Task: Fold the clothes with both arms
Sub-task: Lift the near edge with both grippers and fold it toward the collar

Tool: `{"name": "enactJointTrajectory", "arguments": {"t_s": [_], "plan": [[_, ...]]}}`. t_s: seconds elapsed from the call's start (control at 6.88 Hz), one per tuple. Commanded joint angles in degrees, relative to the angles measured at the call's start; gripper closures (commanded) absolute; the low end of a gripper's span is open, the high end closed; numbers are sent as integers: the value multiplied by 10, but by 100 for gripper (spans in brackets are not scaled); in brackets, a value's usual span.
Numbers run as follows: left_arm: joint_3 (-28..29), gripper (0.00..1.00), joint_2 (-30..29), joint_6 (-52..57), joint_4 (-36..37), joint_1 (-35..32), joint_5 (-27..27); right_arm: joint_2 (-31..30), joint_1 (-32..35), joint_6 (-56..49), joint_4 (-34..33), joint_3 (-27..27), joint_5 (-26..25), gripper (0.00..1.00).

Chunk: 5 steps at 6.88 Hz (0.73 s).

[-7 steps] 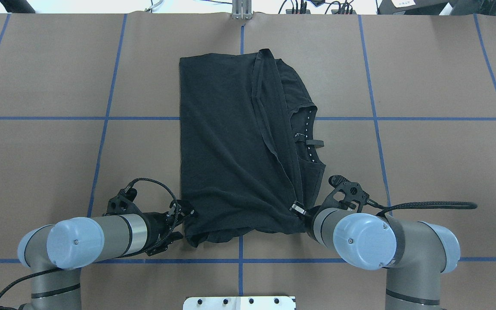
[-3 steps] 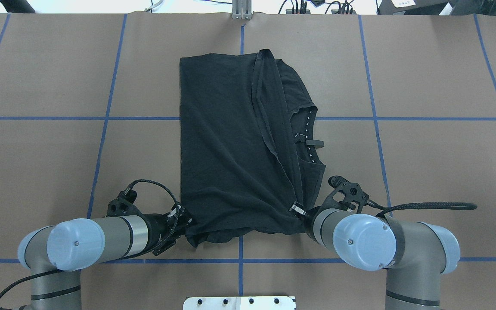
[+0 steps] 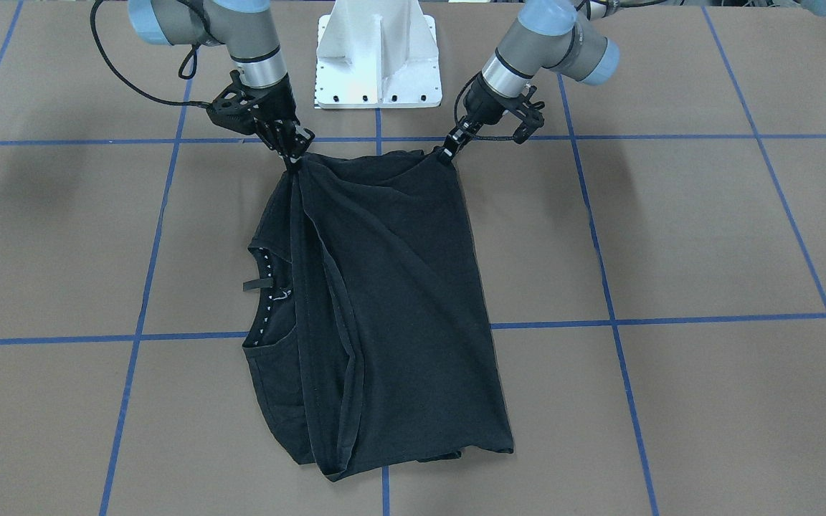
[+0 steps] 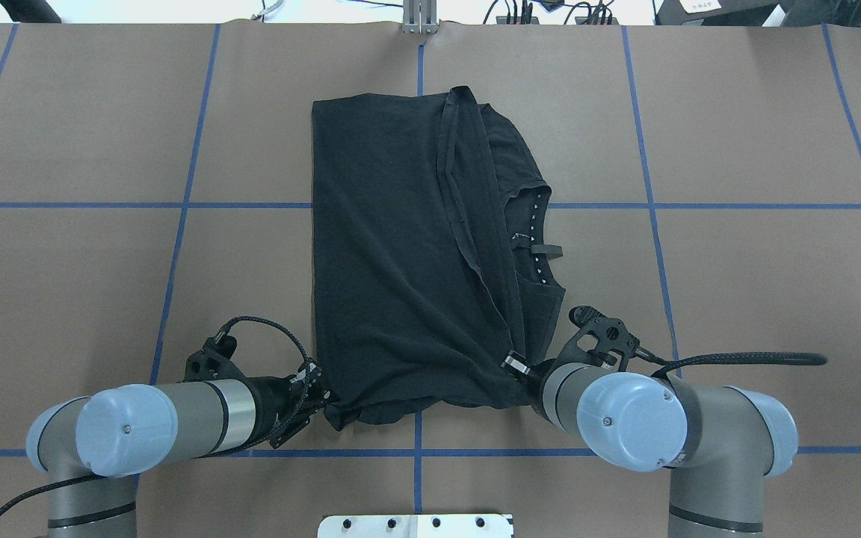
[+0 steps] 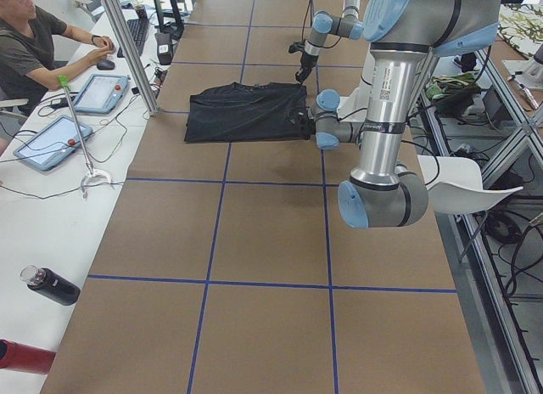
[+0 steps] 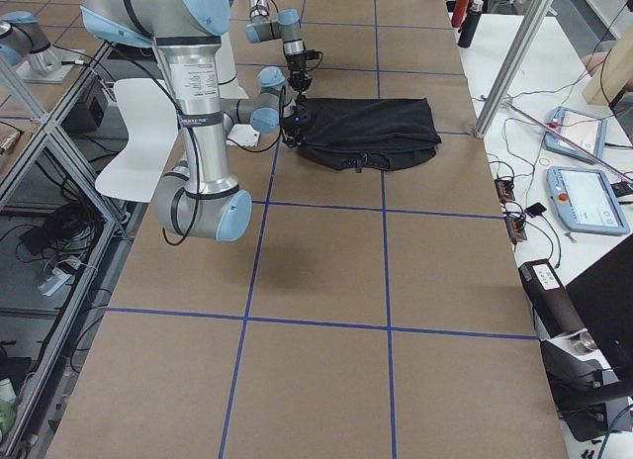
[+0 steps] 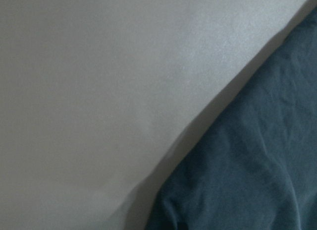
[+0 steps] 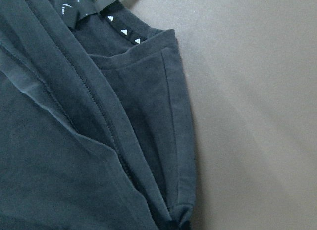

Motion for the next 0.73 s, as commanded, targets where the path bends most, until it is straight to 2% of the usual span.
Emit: {"name": "enactJointTrajectory", "arguments": {"t_s": [0.0, 0.29, 0.58], "plan": [[-37, 100, 27, 0, 2, 4, -4, -3, 1, 0, 0, 8, 2, 100], [-49, 100, 27, -19, 1, 8, -4, -22, 1, 1, -1, 46, 16, 100], [-89, 100, 29, -36, 2, 10, -10, -37, -5, 45, 0, 80, 58, 100]]}}
